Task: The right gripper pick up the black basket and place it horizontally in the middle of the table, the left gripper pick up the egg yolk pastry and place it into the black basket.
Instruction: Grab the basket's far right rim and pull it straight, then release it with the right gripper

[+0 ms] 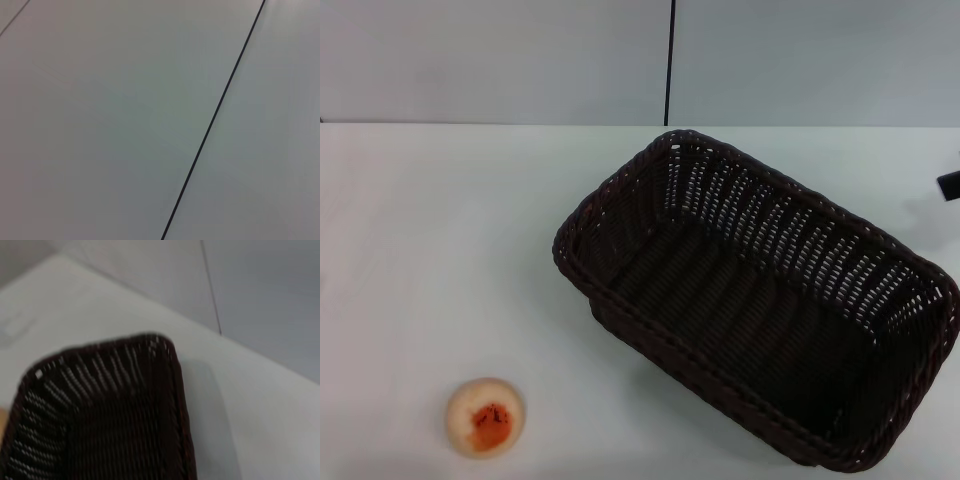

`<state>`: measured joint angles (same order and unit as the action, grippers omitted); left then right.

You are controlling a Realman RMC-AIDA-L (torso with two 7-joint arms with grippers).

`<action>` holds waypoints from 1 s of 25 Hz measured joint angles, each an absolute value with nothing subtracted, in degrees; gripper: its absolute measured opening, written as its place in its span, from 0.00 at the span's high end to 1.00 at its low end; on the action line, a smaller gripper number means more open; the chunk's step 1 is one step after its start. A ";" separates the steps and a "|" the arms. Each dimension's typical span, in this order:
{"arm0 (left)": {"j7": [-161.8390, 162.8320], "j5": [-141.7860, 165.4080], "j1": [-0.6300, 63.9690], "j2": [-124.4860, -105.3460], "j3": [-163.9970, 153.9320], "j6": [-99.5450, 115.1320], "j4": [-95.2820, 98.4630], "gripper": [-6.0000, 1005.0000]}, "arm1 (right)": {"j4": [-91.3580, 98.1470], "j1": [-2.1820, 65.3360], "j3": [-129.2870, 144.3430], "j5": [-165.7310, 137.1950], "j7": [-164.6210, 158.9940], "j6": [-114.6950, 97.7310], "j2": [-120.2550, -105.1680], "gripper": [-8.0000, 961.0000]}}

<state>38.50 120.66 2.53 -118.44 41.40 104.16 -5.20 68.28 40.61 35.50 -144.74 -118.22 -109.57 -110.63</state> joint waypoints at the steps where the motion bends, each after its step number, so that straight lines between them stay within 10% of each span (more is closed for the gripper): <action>1: 38.50 120.67 2.53 -118.45 41.40 104.11 -5.25 0.19 | 68.28 40.61 35.50 -144.74 -118.22 -109.57 -110.63 0.28; 12: 38.50 120.68 2.41 -118.63 41.40 103.78 -5.36 0.19 | 66.84 41.26 44.64 -148.37 -119.78 -104.96 -113.57 0.27; 25: 38.50 120.67 3.23 -118.65 41.06 102.57 -5.99 0.19 | 59.37 41.95 49.97 -148.89 -119.43 -101.38 -113.75 0.27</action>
